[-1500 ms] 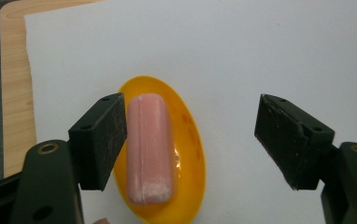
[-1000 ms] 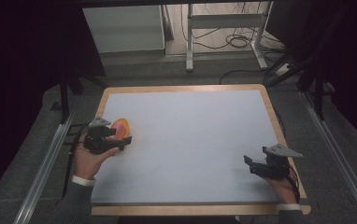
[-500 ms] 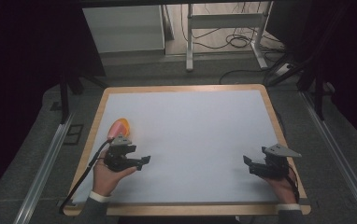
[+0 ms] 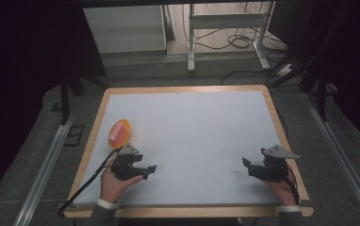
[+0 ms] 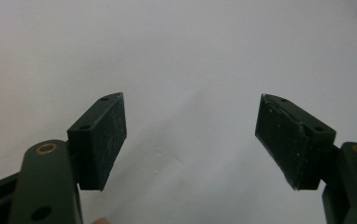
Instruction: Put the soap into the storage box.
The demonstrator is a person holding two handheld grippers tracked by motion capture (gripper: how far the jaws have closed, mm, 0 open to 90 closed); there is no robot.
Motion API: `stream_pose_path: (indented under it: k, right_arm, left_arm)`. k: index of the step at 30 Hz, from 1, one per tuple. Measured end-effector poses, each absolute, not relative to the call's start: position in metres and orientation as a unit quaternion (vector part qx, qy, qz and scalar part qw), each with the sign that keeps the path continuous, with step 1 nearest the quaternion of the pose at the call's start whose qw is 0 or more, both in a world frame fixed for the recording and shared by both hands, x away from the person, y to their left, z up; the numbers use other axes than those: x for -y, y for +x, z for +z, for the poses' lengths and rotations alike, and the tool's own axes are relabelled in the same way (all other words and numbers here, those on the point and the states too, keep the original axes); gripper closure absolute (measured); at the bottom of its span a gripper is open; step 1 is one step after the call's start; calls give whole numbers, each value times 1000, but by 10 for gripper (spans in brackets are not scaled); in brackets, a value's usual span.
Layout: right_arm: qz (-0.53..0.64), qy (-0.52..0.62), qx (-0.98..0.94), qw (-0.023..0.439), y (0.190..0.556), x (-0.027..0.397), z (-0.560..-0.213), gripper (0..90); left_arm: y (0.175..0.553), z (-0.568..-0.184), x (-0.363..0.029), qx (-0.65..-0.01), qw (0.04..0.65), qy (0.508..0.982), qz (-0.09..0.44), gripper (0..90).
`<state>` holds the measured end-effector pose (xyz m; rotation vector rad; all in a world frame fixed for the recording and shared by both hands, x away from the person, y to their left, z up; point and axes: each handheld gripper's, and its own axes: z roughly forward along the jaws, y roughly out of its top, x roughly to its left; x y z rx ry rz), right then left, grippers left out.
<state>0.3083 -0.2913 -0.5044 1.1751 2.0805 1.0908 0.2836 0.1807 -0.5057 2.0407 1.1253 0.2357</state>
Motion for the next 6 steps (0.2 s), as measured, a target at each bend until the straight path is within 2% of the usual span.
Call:
stream_pose_path:
  k: [6]
  right_arm:
    - [412, 415, -773, 245, 307, 278, -502, 157]
  left_arm:
    - [283, -504, -184, -443, 394, 800, 94, 252]
